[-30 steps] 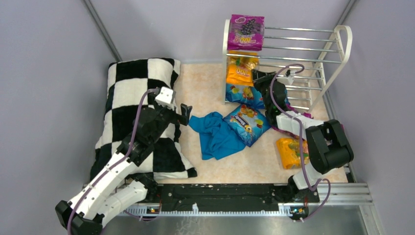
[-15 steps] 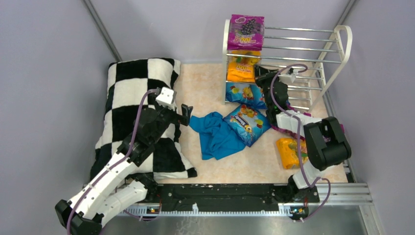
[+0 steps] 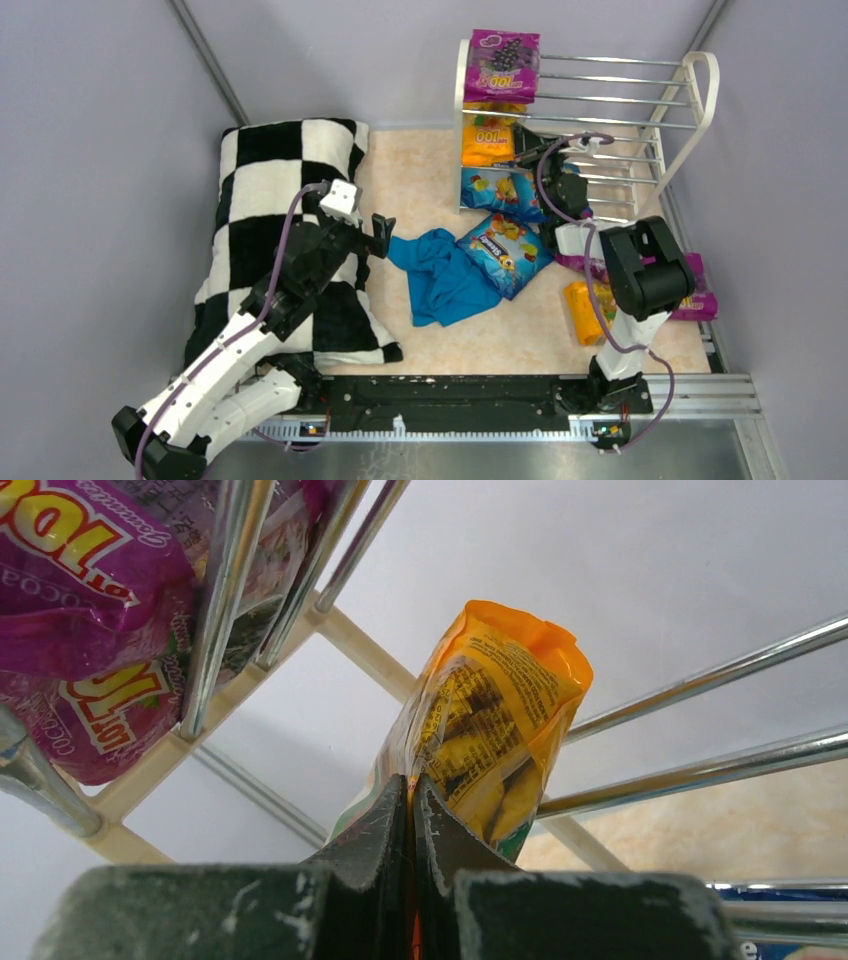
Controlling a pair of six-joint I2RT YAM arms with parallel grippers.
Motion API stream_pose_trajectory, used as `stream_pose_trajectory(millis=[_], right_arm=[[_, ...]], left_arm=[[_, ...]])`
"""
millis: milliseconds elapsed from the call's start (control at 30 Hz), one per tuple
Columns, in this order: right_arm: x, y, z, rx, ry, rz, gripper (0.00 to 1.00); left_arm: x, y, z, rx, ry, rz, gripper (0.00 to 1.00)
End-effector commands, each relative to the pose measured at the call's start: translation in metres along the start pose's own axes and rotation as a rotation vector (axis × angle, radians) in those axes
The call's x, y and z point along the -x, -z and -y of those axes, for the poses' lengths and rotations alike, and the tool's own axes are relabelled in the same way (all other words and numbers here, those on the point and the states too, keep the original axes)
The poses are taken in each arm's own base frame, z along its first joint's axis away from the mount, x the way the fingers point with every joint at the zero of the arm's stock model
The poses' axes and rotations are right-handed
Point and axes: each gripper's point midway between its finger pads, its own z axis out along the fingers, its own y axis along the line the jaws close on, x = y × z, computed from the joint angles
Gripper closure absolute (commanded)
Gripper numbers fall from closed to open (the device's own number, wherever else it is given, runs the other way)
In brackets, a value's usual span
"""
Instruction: Place and organize the candy bags onto the shelf
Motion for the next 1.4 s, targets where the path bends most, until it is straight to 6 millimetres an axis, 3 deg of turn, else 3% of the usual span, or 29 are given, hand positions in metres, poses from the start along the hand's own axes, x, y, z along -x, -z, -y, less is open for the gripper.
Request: stream_pose_trajectory(millis=[0, 233, 300, 633, 700, 767, 900, 1000, 1167, 1367], right_arm=[[0.038, -0.005, -0.039, 0.133, -0.02, 0.207, 1.0], [0.031, -0.003, -0.008, 0.036, -0.041, 0.222, 1.0], [0.022, -0.007, 0.008, -0.047, -0.035, 0.176, 1.0], [-0.03, -0.011, 0.025, -0.083, 0.036, -0.072, 0.97], [-0.034, -0.008, 0.029, -0.101, 0.043, -0.1, 0.9], [-0.034, -0.002, 0.036, -0.148, 0.046, -0.108, 0.75], [-0.021, 0.009, 0.043, -0.239, 0.075, -0.099, 0.49], [-0.014, 0.012, 0.043, -0.293, 0.111, -0.116, 0.36], [-0.003, 0.027, 0.045, -0.392, 0.168, -0.166, 0.25], [0.005, 0.058, 0.04, -0.417, 0.251, -0.243, 0.21]], left_arm=[[0.014, 0.001, 0.001, -0.002, 0.01, 0.063, 0.01], [0.013, 0.001, 0.0, 0.002, 0.008, 0.06, 0.01], [0.013, 0.001, 0.001, -0.001, 0.009, 0.061, 0.01], [0.014, 0.002, 0.003, -0.009, 0.007, 0.062, 0.01], [0.014, 0.002, 0.001, -0.002, 0.007, 0.064, 0.01], [0.014, 0.002, 0.001, -0.002, 0.006, 0.063, 0.01], [0.013, 0.001, 0.002, -0.007, 0.005, 0.059, 0.01], [0.013, 0.001, 0.003, -0.01, 0.005, 0.06, 0.01], [0.014, 0.002, 0.002, -0.008, 0.004, 0.061, 0.01], [0.015, 0.003, 0.003, -0.013, 0.004, 0.063, 0.01]])
